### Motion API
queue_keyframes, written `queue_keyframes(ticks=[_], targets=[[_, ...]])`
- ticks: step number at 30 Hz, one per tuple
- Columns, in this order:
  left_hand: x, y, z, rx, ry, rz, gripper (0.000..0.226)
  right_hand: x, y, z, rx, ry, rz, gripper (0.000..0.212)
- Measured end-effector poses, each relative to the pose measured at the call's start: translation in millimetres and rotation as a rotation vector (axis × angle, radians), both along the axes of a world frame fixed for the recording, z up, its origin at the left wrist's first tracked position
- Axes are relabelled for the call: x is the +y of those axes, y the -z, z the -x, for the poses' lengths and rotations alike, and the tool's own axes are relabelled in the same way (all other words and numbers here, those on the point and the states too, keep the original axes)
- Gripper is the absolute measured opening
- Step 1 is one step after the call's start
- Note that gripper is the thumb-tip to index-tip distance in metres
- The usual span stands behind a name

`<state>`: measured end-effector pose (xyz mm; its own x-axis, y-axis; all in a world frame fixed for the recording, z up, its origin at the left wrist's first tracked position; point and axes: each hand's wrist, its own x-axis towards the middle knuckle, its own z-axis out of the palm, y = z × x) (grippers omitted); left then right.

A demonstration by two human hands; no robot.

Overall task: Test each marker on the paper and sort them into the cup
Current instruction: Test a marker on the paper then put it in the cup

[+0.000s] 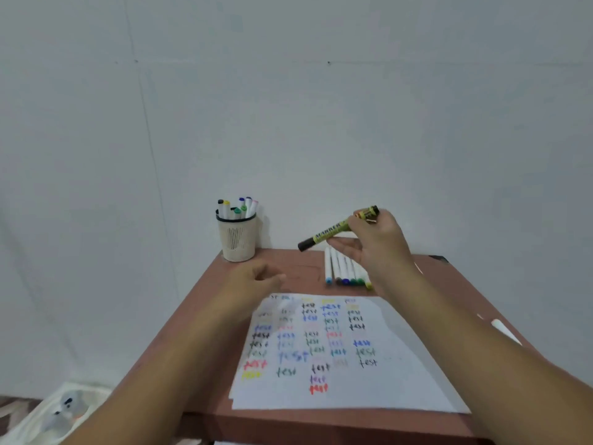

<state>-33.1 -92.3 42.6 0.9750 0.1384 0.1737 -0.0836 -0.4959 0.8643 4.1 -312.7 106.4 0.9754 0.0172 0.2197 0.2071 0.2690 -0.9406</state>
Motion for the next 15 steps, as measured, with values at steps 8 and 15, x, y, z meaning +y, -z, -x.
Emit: queue_keyframes(ticks=[8,15], targets=[[54,30,-57,-0.155,-0.363,-0.019,0.031,92,-32,-88,-0.307,0.155,0.249,0.025],[57,45,-65,-0.165,-0.268,-0.190,0.029,153,-26,-149,-0.369,0.151,0.489,0.020]])
